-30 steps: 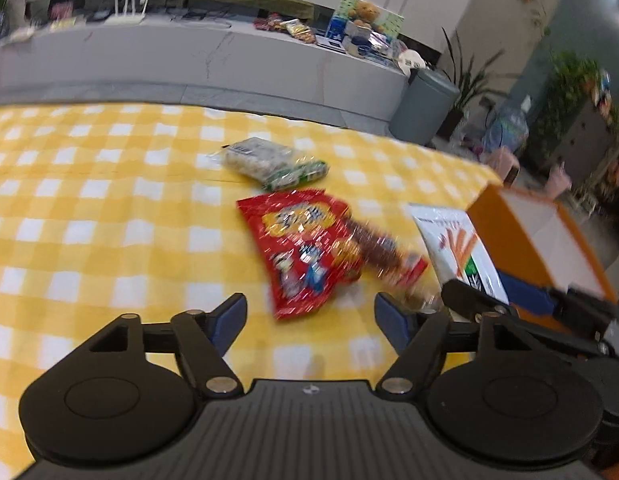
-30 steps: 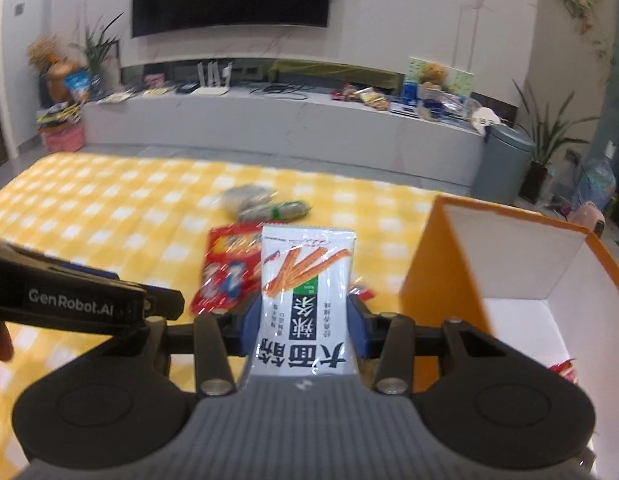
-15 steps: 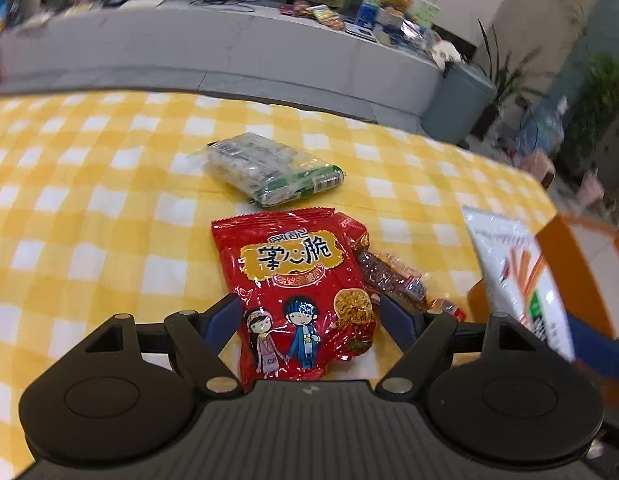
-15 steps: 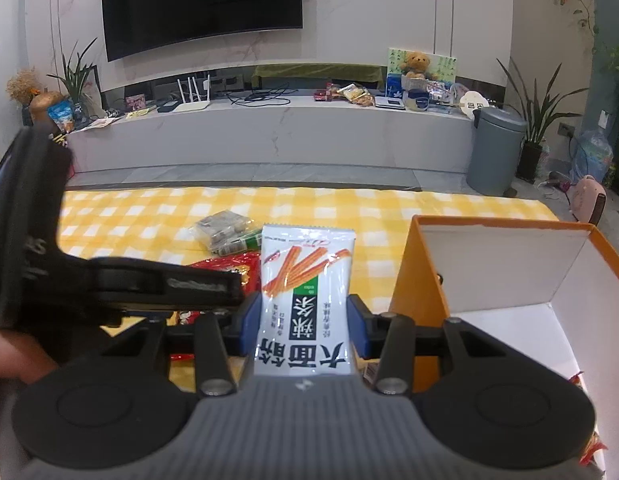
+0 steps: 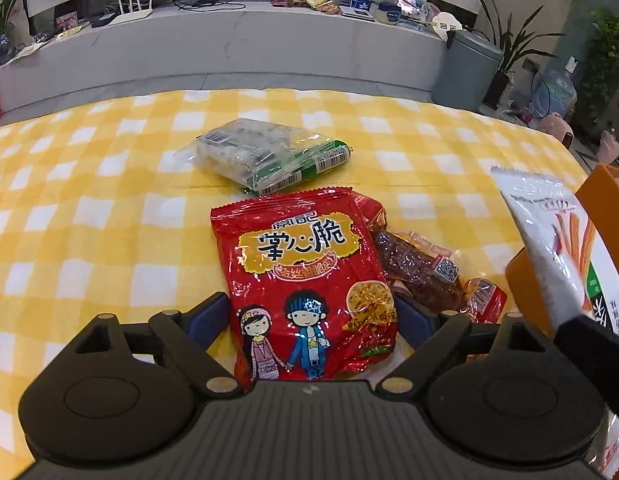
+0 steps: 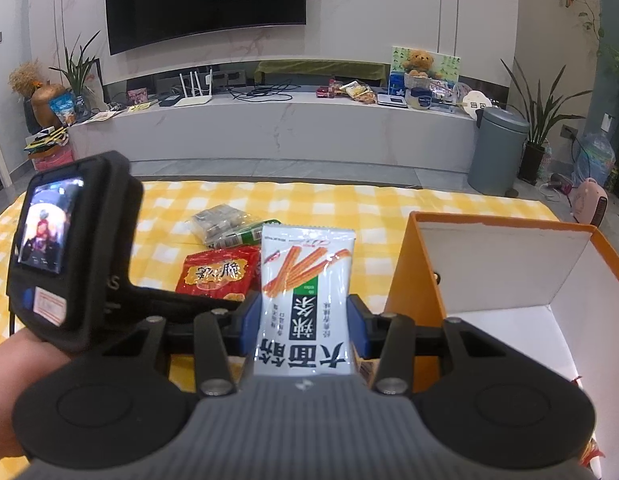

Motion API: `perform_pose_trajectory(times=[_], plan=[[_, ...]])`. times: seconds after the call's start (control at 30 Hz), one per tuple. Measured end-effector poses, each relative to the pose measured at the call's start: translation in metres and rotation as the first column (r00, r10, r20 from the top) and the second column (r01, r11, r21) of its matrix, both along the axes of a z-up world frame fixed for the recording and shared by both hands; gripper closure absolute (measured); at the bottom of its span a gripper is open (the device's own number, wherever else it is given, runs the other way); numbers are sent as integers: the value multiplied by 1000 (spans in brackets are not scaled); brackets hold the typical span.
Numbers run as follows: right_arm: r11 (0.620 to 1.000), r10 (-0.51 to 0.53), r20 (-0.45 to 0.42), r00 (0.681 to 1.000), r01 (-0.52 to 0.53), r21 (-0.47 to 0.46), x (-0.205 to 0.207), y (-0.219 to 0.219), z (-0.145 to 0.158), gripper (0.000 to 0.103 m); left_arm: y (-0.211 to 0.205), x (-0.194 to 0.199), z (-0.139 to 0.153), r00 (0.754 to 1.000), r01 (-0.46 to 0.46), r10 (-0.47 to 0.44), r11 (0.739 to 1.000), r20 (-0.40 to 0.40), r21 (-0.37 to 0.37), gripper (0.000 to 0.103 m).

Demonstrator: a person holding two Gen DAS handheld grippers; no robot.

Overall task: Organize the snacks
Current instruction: 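Carry both packets up and over the orange box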

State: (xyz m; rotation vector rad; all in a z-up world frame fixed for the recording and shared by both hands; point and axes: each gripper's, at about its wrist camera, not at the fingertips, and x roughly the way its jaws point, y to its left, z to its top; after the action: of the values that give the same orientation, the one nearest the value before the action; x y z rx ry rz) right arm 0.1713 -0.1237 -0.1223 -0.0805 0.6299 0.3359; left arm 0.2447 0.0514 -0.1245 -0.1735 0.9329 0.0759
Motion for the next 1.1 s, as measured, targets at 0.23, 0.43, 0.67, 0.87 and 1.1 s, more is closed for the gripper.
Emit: perform_pose_trajectory(times=[0.23, 0.43, 0.67, 0.87, 1.1], plan=[[1000, 8, -4, 1000, -8, -17, 2, 4, -1, 59, 5, -10, 5, 1000, 9, -9, 1000, 4, 7, 15], [999, 24, -2, 1000, -24, -27, 0, 7, 0, 59, 10, -34, 18, 1000, 0, 0, 1000, 21, -11, 16], [998, 61, 6, 998, -61, -22, -12, 5, 15, 59, 6, -79, 51, 997, 32, -33, 999, 76, 6, 16], [996, 91, -7, 996, -91, 6, -27, -11, 39, 59, -7, -110, 87, 991, 85, -87, 996, 107, 16, 16], [995, 104, -6, 995, -103, 12, -46, -46, 75, 59, -27, -130, 125, 977, 160, -157, 987, 148, -9, 17]])
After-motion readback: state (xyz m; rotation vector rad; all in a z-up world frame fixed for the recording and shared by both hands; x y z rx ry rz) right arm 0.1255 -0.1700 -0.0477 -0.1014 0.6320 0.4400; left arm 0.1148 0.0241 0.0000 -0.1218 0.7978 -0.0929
